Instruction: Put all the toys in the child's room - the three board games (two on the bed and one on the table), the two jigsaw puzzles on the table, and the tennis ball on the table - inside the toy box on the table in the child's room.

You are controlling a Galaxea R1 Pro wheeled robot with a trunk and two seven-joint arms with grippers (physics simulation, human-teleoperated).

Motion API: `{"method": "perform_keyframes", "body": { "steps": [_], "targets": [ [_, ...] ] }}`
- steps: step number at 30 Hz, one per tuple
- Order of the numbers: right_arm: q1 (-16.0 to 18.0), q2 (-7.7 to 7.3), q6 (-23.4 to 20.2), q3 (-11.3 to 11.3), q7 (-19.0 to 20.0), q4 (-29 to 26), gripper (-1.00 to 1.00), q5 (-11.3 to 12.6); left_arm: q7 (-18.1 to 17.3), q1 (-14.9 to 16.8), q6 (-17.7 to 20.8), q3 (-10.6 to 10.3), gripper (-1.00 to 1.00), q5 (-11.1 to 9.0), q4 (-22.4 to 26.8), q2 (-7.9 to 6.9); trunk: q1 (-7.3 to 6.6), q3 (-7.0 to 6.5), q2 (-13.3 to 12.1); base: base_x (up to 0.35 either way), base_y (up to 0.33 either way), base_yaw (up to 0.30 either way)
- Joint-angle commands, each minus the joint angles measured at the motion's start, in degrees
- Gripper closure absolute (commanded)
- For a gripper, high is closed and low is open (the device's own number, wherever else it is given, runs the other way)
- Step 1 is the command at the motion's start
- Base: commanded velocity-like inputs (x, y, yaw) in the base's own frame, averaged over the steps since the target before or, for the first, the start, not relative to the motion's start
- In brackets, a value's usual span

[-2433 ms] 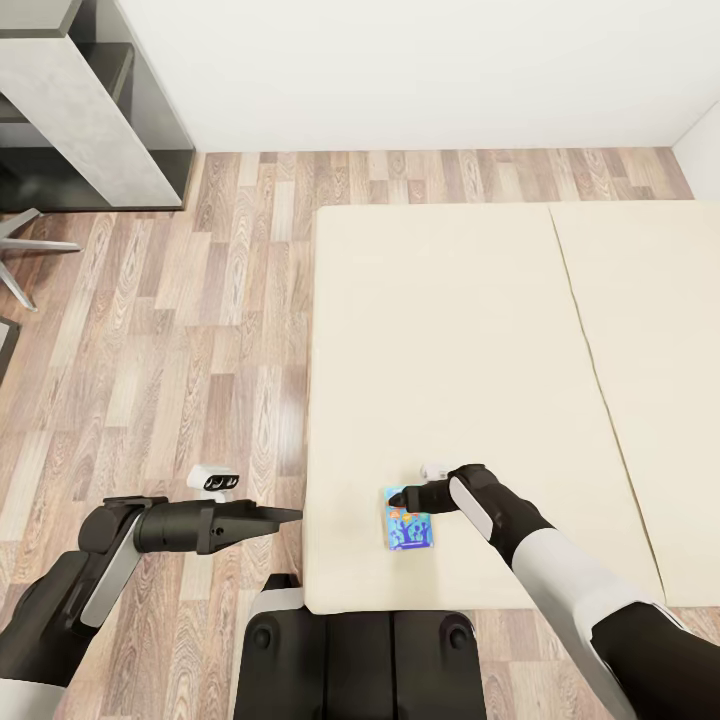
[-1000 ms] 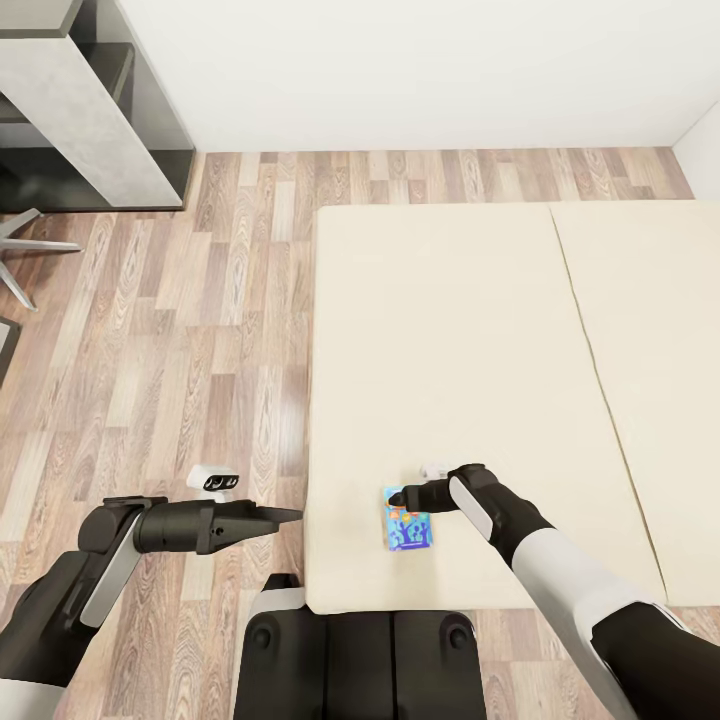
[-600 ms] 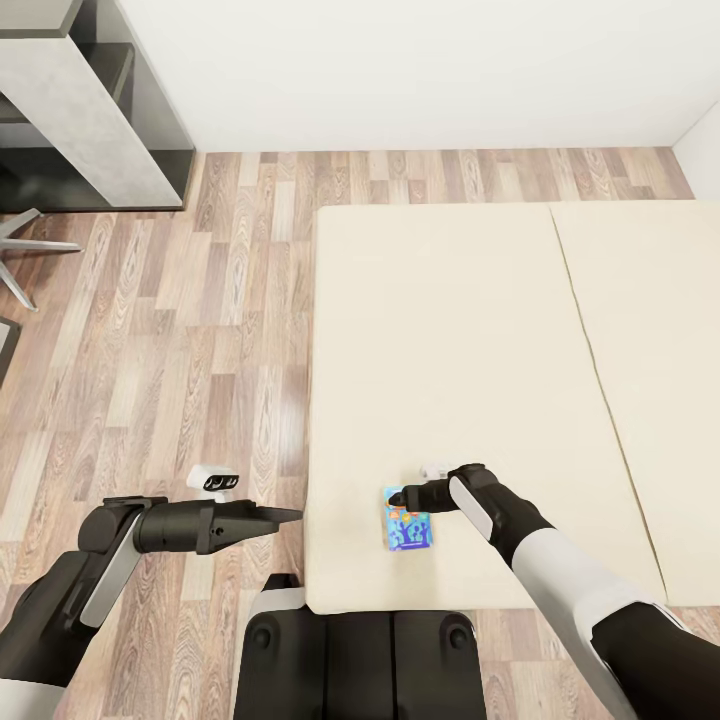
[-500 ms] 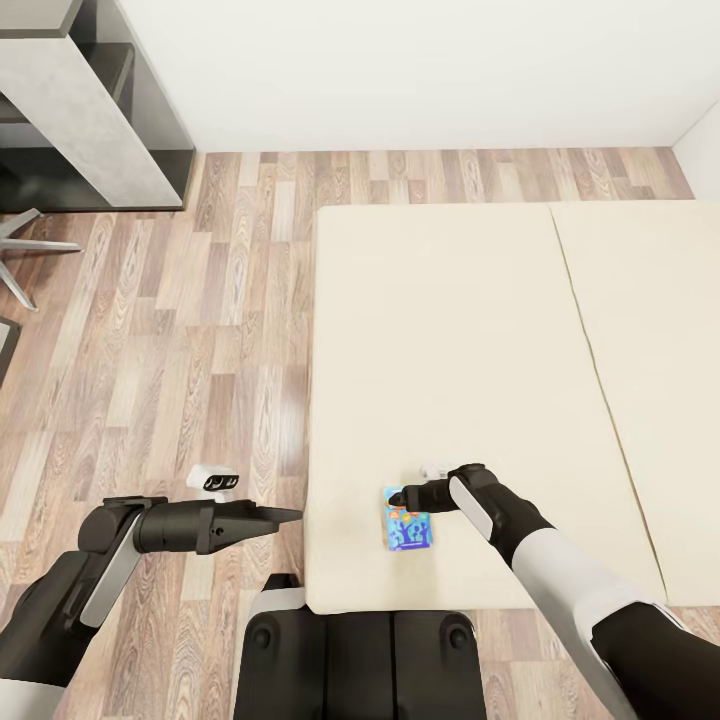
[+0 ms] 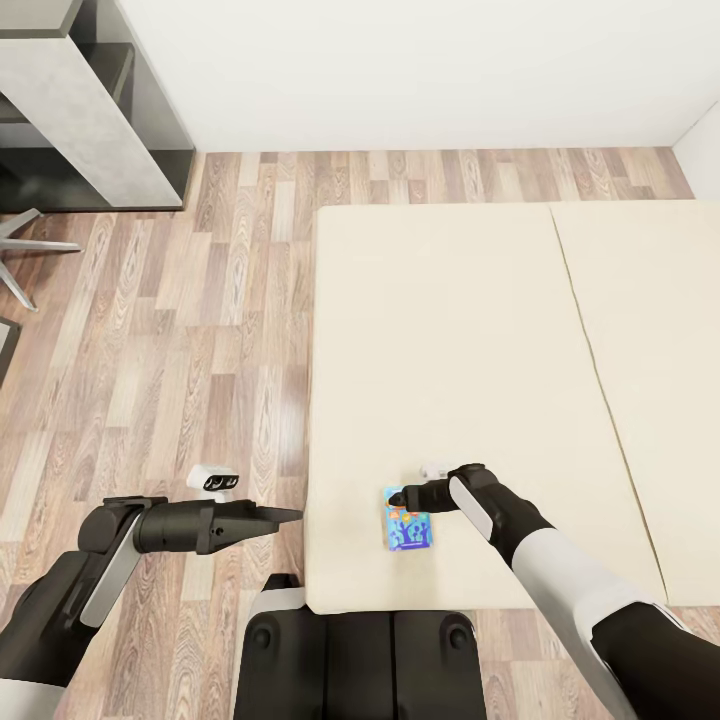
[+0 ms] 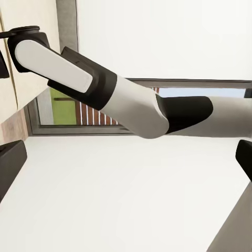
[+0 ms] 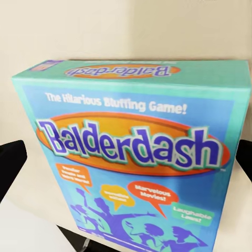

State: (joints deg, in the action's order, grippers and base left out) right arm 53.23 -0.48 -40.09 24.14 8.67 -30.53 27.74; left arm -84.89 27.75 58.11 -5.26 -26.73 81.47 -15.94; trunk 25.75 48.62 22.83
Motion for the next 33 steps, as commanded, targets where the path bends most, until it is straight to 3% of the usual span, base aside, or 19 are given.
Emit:
{"method": "perform_keyframes", "body": {
  "steps": [1, 18, 33],
  "targets": [
    [0.03, -0.05, -0.16, 0.21, 0.29, -0.05, -1.0, -0.32, -0.1, 0.02, 0.6, -0.1, -1.0, -0.16, 0.02, -0.05, 0.03, 0.06, 0.09, 0.0, 0.0, 0.0],
    [0.03, -0.05, -0.16, 0.2, 0.38, -0.1, -1.0, -0.32, -0.16, 0.03, 0.61, -0.07, -1.0, -0.16, 0.04, -0.08, 0.03, 0.06, 0.09, 0.0, 0.03, 0.0],
    [0.03, -0.05, -0.19, 0.17, 0.38, -0.11, -1.0, -0.32, -0.17, 0.02, 0.62, -0.06, -1.0, -0.16, 0.03, -0.11, 0.03, 0.06, 0.09, 0.0, 0.191, 0.0]
  ]
}}
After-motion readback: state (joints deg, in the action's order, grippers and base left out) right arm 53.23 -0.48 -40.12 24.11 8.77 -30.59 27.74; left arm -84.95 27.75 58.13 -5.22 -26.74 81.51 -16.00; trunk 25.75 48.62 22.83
